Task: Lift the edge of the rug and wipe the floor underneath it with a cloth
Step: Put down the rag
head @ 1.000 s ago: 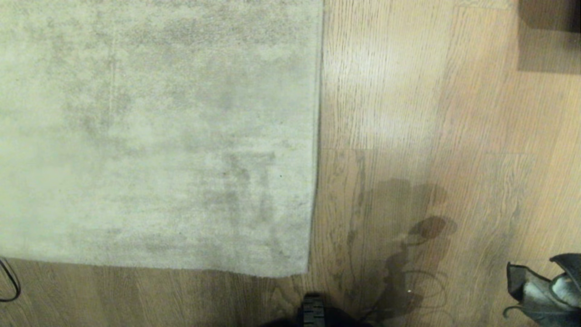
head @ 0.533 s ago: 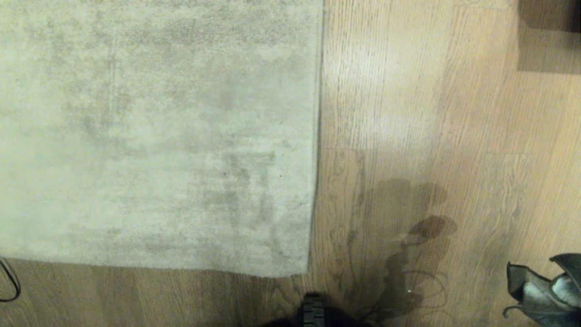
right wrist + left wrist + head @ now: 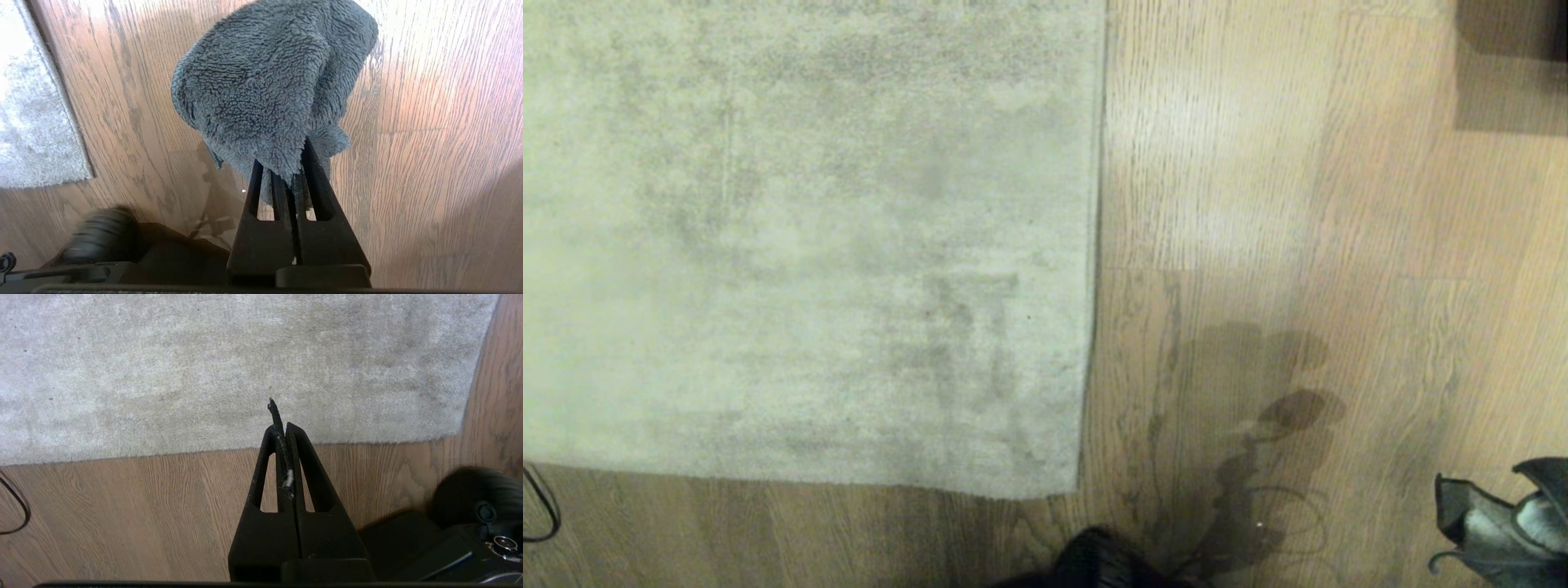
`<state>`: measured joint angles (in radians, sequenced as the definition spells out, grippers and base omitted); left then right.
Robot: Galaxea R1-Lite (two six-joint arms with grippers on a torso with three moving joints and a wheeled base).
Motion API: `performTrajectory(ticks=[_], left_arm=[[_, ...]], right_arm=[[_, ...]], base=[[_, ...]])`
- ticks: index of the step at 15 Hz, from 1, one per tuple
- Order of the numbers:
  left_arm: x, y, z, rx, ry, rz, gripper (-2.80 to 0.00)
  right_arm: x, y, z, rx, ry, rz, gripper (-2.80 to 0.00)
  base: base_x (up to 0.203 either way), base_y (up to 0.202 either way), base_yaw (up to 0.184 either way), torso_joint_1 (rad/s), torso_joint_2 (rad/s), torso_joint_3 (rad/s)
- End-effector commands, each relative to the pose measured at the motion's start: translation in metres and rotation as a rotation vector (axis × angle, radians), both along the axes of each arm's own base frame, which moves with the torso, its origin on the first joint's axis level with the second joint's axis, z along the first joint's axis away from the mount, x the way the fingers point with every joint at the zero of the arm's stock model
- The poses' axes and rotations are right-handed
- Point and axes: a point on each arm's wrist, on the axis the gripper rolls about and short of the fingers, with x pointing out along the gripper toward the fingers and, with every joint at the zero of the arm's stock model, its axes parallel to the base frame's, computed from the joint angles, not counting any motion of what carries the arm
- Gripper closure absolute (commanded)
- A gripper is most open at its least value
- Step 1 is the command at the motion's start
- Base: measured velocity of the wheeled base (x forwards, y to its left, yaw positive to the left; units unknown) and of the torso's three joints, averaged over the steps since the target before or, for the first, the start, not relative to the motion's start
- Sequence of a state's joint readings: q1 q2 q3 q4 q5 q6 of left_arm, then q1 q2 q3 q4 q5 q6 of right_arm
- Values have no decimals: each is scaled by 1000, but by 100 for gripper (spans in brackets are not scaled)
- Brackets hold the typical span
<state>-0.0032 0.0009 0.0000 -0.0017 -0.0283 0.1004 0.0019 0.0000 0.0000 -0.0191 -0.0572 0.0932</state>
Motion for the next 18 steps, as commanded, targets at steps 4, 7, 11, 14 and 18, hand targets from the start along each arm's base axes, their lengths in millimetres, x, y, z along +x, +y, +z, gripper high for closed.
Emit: performTrajectory(ticks=[4, 7, 11, 14, 18], left_arm=[[0, 0, 0, 1, 1, -1, 0], [0, 0, 0, 1, 1, -1, 0], [0, 0, 0, 1, 1, -2, 0], [0, 0, 0, 1, 1, -2, 0], [0, 0, 0, 1, 1, -1, 0]], right_arm=[[0, 0, 0, 0, 1, -1, 0], [0, 0, 0, 0, 2, 0, 0], [0, 0, 0, 0, 2, -1, 0], [0, 0, 0, 0, 1, -1, 0], [0, 0, 0, 0, 1, 0, 0]], base=[[1, -66, -2, -1, 2, -1], [0, -193, -2, 2, 4, 2], [0, -193, 0, 1, 3, 2], [0, -193, 2, 4, 4, 1], [0, -96, 0, 2, 2, -1]])
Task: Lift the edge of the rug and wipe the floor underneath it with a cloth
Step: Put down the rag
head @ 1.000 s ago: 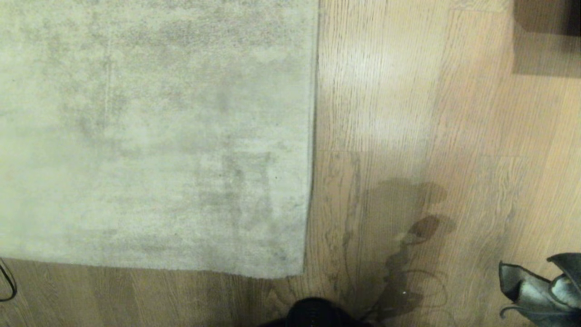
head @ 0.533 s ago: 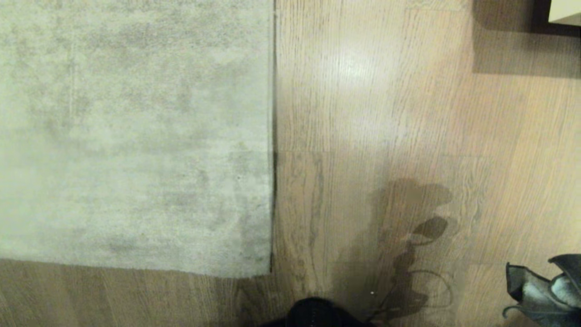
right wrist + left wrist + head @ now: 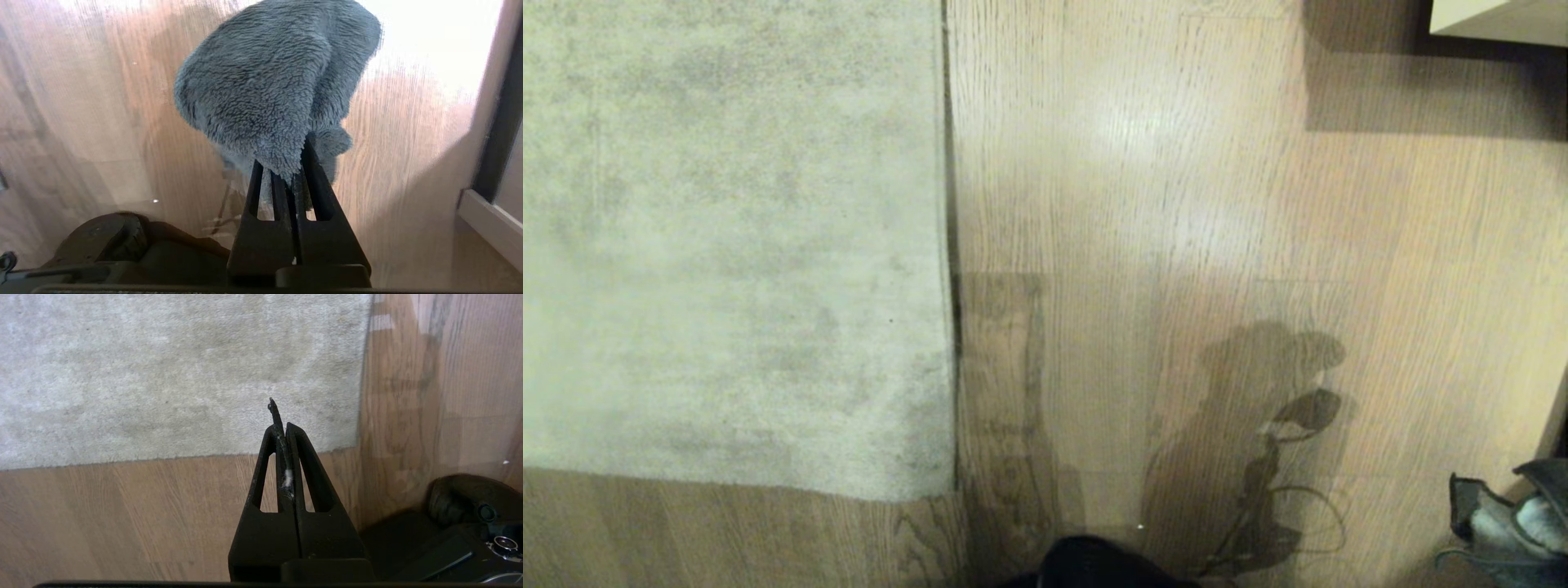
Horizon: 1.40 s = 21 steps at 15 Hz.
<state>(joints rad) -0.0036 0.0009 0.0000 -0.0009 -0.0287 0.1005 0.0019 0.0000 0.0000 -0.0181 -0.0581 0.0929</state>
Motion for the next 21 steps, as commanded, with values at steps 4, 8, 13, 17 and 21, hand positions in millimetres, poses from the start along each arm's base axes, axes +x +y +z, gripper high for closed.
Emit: performTrajectory(ticks=[4, 8, 13, 17, 21], left_arm=[[0, 0, 0, -1, 2, 0, 0], [0, 0, 0, -1, 1, 0, 0], [0, 0, 0, -1, 0, -1, 0], [0, 0, 0, -1, 2, 0, 0], [0, 0, 0, -1, 2, 0, 0]], right_arm=[[0, 0, 0, 1, 0, 1, 0], [0, 0, 0, 1, 0, 0, 0], [0, 0, 0, 1, 0, -1, 0], [0, 0, 0, 1, 0, 0, 0], [0, 0, 0, 1, 0, 1, 0]], base=[[0, 0, 0, 0, 0, 0], [0, 0, 0, 0, 0, 0], [0, 0, 0, 0, 0, 0], [0, 0, 0, 0, 0, 0], [0, 0, 0, 0, 0, 0]])
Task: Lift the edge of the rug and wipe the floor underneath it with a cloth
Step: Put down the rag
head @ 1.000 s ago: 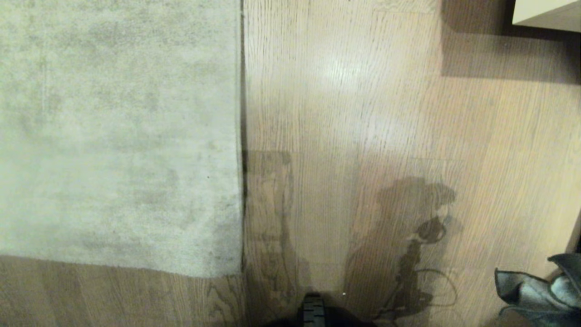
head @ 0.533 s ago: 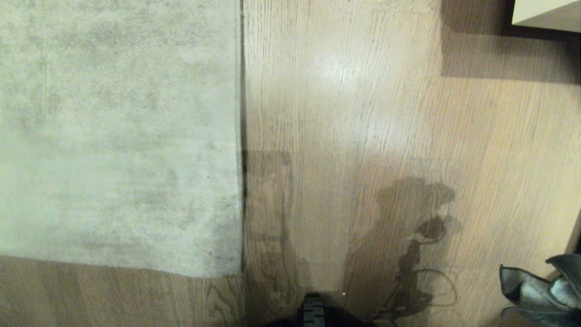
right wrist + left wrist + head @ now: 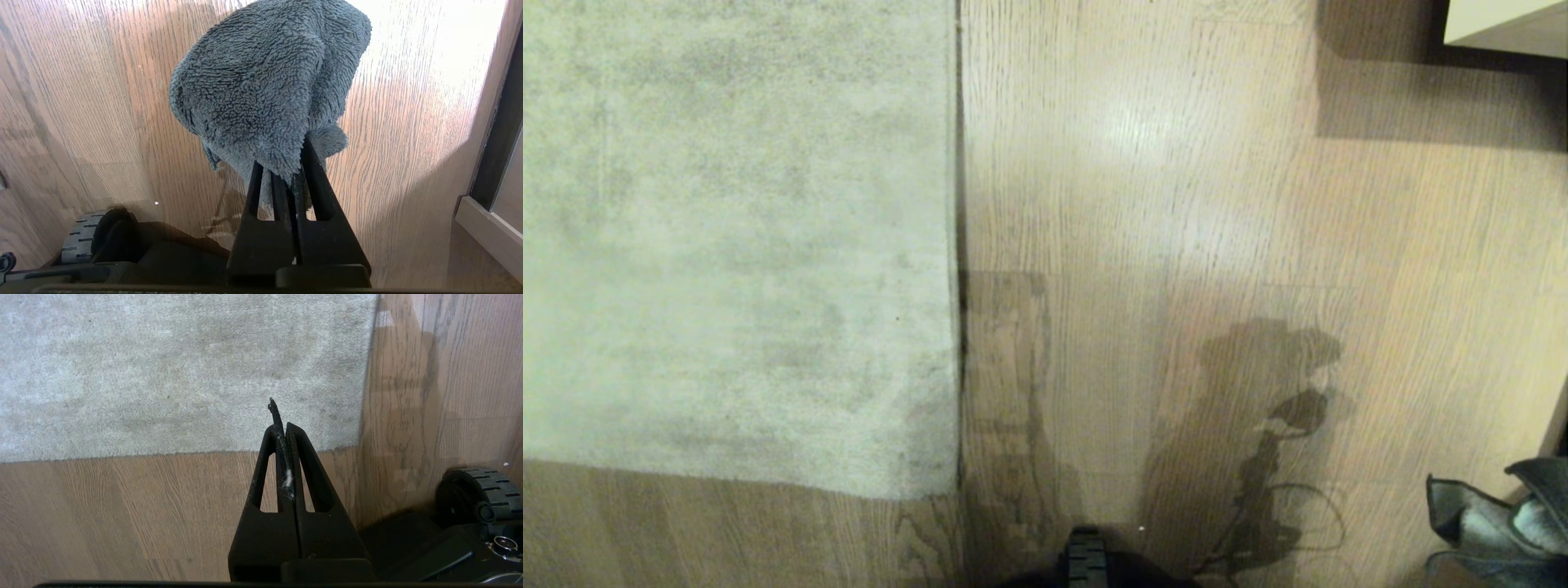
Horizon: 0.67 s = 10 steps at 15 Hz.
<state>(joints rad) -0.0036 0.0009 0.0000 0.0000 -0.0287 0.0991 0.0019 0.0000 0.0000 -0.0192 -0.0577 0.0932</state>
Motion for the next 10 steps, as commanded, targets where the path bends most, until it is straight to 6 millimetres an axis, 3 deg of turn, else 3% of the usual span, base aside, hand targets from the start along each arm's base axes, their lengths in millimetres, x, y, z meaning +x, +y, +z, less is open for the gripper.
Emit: performTrajectory(ticks=[1, 10], left_arm=[[0, 0, 0, 1, -1, 0, 0], [0, 0, 0, 1, 1, -1, 0]], right_arm=[[0, 0, 0, 0, 2, 0, 0], [0, 0, 0, 0, 1, 1, 0]], base=[[0, 0, 0, 0, 0, 0], [0, 0, 0, 0, 0, 0]])
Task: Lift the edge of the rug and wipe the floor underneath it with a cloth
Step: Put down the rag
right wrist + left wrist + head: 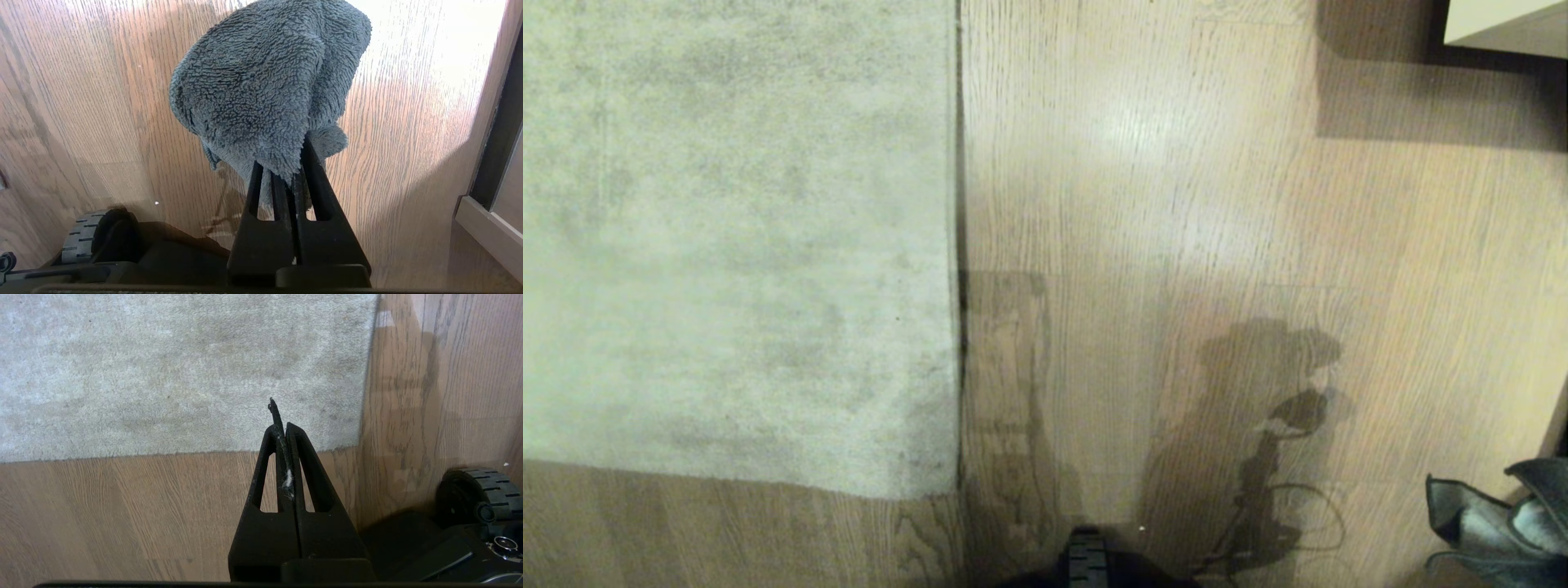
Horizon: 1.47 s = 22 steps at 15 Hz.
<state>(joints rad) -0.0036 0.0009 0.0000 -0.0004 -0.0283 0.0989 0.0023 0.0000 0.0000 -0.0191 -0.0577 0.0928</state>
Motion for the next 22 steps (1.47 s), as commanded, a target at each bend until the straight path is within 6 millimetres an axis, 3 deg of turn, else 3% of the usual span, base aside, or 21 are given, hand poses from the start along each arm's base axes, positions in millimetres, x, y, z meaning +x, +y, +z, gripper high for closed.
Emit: performTrajectory(ticks=[1, 7, 13, 18, 22], left_arm=[[0, 0, 0, 1, 1, -1, 0], [0, 0, 0, 1, 0, -1, 0], [0, 0, 0, 1, 1, -1, 0], [0, 0, 0, 1, 1, 0, 0], [0, 0, 0, 1, 1, 0, 0]], right_arm=[[0, 0, 0, 1, 1, -1, 0], [0, 0, 0, 12, 3, -3, 0], [17, 0, 7, 12, 168, -18, 0], [51, -3, 31, 37, 217, -122, 0], [84, -14, 64, 76, 189, -196, 0]], base=[[0, 0, 0, 0, 0, 0], [0, 0, 0, 0, 0, 0], [0, 0, 0, 0, 0, 0], [0, 0, 0, 0, 0, 0], [0, 0, 0, 0, 0, 0]])
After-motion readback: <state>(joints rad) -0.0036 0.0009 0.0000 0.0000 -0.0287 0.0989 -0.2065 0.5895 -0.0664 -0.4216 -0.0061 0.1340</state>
